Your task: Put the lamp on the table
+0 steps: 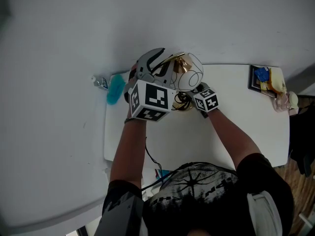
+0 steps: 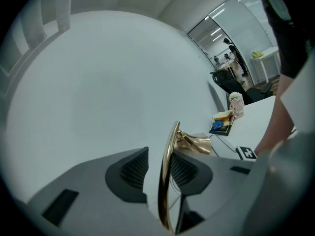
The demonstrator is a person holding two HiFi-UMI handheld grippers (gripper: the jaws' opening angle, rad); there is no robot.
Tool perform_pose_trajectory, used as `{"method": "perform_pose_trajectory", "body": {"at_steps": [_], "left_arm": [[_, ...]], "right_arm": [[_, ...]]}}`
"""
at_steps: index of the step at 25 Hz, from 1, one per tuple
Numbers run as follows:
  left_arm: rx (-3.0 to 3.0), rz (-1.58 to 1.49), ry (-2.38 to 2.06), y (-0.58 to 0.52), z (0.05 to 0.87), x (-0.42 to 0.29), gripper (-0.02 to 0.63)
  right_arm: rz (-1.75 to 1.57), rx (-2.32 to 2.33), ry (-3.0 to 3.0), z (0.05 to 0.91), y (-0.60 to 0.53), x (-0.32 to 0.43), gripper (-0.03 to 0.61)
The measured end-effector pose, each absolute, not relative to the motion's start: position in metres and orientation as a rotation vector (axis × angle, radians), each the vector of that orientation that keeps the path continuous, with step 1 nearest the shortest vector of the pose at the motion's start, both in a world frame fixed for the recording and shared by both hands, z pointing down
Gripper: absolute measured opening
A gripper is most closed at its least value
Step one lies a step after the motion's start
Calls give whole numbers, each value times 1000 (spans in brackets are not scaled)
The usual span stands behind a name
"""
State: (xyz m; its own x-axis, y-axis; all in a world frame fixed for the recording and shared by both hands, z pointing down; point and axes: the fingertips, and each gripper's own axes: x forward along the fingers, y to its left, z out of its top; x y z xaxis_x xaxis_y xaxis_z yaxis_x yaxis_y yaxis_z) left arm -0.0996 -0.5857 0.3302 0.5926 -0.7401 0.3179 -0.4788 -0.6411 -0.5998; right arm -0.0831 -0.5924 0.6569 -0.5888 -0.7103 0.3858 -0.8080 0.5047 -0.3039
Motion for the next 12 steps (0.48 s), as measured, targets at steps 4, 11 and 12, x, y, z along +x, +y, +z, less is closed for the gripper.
{"method": "perform_pose_trajectory", "body": {"at_steps": [4,11,12], "left_arm": [[-2344,-788,972,-584,328,-102,132],[-2271,-831,956,-573,325,-100,167],[-2281,-832,955,-571,325,-100,168]], "right_arm": [[697,1307,-2528,658,-588,-81,179],[697,1310,-2514,658,-584,-77,179],[695,1310,-2513,657,-583,-77,179]]}}
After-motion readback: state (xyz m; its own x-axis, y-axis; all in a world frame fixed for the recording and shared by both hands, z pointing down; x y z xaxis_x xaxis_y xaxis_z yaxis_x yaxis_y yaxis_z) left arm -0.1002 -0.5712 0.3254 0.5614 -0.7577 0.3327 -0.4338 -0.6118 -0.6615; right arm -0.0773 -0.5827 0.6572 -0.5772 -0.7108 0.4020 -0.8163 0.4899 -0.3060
